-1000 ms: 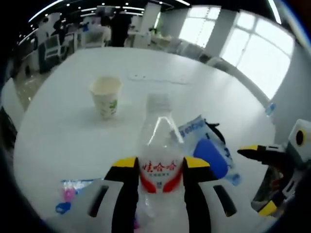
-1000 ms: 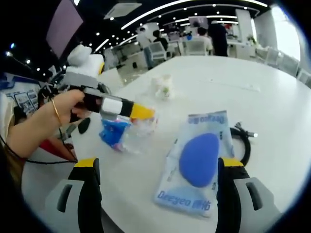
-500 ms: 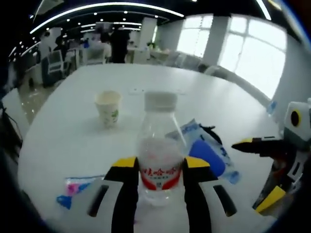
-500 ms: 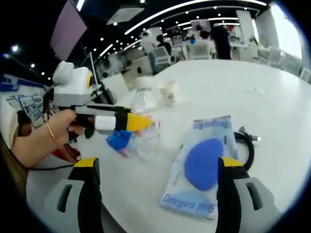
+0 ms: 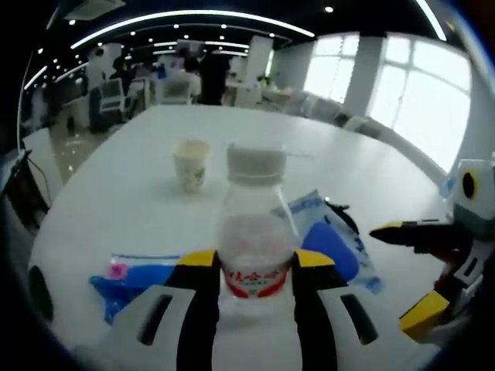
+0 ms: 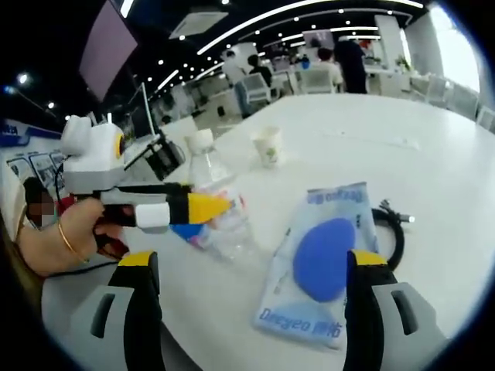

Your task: Arrange the tabletop items into an orderly group along one side of the table until the central work area is clear of visible clutter.

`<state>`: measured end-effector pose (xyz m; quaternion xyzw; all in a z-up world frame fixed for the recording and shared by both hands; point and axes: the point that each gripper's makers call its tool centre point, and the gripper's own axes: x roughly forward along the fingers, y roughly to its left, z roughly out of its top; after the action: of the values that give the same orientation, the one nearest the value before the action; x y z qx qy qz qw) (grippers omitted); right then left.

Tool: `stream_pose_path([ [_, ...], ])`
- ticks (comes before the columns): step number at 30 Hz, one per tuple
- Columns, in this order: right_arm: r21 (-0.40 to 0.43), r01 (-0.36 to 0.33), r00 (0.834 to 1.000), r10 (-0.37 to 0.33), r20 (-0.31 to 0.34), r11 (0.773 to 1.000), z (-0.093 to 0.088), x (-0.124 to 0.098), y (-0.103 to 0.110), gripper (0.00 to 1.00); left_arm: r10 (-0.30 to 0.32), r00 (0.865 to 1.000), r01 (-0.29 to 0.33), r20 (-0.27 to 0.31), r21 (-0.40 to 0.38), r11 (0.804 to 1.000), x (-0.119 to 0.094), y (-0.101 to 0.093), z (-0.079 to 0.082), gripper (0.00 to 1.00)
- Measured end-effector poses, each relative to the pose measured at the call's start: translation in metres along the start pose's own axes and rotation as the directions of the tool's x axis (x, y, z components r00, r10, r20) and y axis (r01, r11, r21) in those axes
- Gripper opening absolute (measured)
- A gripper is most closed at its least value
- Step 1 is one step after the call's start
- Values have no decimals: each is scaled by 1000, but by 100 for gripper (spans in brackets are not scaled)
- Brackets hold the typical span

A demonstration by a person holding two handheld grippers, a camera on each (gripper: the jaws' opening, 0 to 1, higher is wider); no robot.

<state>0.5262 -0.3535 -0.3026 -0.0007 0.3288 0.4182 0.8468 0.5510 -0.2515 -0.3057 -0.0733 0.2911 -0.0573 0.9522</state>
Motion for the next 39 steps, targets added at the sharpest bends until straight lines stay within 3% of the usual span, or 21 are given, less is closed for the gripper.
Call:
stream_pose_path([
  [24, 12, 2, 1000, -2, -12, 1000, -3, -3, -1, 99, 26, 999, -25, -27, 38, 999, -12, -9, -14, 34],
  [29, 9, 1, 1000, 0, -16, 1000, -4, -3, 0, 99, -9, 1000, 10, -28, 40, 999, -10, -14, -17, 36],
  [32, 1, 1, 1000, -1, -21, 1000, -5, -3, 0, 99, -40, 999, 43, -31, 82, 996, -9, -18, -18, 37],
  [36, 1, 8, 1000, -8, -24, 1000, -6, -4, -2, 99, -80, 996, 74, 36, 152, 986, -13, -24, -1, 44],
  [39, 2, 2, 1000, -2, -21, 1000, -5, -4, -1, 100, -106, 994, 96, 40, 198, 976, -14, -23, 1, 49],
])
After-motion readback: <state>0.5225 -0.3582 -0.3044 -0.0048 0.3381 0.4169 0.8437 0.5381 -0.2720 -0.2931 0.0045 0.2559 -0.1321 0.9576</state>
